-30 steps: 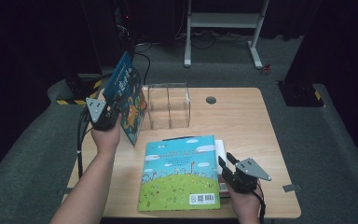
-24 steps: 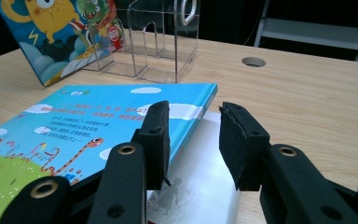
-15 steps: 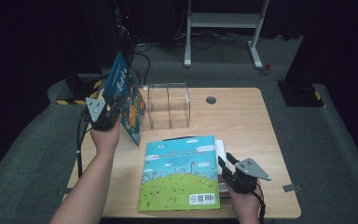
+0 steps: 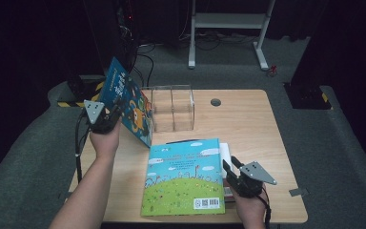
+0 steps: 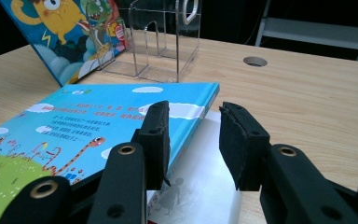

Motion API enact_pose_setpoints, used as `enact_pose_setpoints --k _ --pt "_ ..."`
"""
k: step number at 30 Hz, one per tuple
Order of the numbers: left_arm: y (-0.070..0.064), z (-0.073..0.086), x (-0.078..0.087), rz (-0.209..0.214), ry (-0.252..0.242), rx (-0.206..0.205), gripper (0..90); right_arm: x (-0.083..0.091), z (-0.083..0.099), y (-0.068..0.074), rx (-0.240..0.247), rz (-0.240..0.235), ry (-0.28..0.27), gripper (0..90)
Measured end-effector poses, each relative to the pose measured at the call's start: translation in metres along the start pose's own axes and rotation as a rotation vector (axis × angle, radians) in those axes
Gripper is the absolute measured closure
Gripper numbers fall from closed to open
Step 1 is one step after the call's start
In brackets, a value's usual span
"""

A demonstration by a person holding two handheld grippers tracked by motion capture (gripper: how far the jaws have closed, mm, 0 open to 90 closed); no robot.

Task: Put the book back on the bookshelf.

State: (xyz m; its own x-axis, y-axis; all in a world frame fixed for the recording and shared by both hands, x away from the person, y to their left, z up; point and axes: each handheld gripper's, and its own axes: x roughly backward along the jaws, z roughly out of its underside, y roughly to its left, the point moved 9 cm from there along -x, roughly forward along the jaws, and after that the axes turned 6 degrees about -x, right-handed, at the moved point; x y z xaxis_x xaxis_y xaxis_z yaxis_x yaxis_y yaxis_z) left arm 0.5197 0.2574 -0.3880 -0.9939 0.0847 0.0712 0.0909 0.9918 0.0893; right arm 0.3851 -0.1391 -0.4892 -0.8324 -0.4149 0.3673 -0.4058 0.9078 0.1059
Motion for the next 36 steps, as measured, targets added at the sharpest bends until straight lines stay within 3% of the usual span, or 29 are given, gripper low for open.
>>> enact_pose_setpoints --k 18,21,28,32,36 --pt "0.0 0.006 -0.003 0.015 0.023 0.015 59.6 0.0 0.0 0.0 0.0 0.0 -0.001 62.8" --pt "0.0 0.008 -0.004 0.011 0.033 0.021 68.5 0.0 0.0 0.0 0.0 0.001 -0.001 62.8" --pt "0.0 0.007 -0.004 -0.01 0.022 0.042 74.3 0.0 0.0 0.0 0.002 0.0 0.0 62.8" --pt "-0.007 0.0 -0.001 0.026 -0.008 0.038 78.9 -0.001 0.0 0.0 0.002 0.001 0.001 62.8" --pt "-0.017 -0.003 -0.002 0.034 -0.018 0.025 79.8 -0.001 0.001 0.001 0.003 -0.001 0.002 62.8"
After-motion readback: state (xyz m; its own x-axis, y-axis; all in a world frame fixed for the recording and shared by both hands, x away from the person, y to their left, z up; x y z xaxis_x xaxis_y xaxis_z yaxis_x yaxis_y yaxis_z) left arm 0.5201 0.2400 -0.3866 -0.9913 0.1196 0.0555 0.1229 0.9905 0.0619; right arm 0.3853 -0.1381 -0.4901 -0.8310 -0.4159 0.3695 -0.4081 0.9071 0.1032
